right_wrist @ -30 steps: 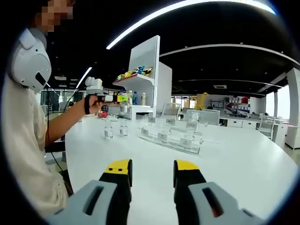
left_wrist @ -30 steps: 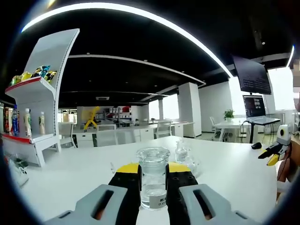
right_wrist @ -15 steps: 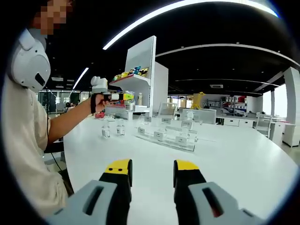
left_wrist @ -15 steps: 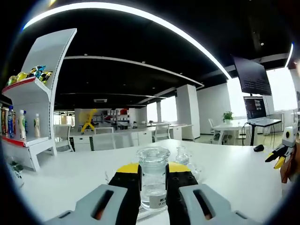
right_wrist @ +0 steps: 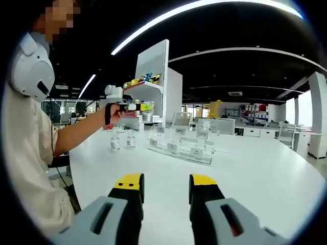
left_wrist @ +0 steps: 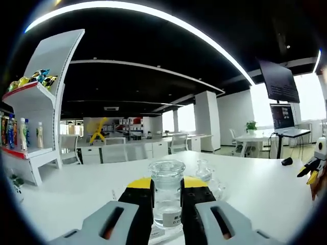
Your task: Identify the label on the chemical reagent bottle, grasp the chemical reagent bottle, and place it in the designated position on the reagent rack
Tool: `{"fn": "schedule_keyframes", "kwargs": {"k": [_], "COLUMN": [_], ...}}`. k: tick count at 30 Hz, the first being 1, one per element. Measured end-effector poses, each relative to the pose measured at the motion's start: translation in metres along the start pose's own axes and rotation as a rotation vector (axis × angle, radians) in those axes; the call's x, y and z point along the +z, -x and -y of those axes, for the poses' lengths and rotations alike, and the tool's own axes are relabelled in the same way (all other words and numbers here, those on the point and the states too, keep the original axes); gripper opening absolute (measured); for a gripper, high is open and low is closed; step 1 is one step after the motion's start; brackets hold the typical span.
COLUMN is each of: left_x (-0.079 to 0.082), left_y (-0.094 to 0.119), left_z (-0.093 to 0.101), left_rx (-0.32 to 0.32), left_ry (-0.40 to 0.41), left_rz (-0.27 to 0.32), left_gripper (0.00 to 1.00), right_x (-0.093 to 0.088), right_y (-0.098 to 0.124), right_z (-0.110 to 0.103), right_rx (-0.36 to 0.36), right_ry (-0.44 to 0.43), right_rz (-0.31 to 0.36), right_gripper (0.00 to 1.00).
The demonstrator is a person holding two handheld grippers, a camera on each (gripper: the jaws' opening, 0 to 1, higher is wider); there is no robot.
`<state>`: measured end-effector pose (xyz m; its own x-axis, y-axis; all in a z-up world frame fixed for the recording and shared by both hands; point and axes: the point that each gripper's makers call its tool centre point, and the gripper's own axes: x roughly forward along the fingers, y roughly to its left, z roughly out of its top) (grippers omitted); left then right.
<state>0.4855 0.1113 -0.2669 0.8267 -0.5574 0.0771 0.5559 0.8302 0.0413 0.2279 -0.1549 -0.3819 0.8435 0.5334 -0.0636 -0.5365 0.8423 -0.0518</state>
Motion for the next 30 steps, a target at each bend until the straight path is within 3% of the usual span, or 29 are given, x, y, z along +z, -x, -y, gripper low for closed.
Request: {"fn": "schedule_keyframes", "kwargs": {"k": [12,30], "left_x": [0.007,0.015], "left_y": [-0.027,-0.066], "left_z": [0.014,0.021], "left_rx": [-0.021,-0.044], "left_ry": [-0.002,0.029], "left_rz": [0.007,0.027], "left_gripper": [0.19,0.19], "right_x": [-0.009,-0.003], "right_y": [-0.001,0.006], "right_z": [0.000,0.006], "right_rx": [0.004,-0.021], "right_ry": [-0.023,-0.011], "right_rz": [-0.006,-0.007], "right_gripper": [0.35,0.35]}}
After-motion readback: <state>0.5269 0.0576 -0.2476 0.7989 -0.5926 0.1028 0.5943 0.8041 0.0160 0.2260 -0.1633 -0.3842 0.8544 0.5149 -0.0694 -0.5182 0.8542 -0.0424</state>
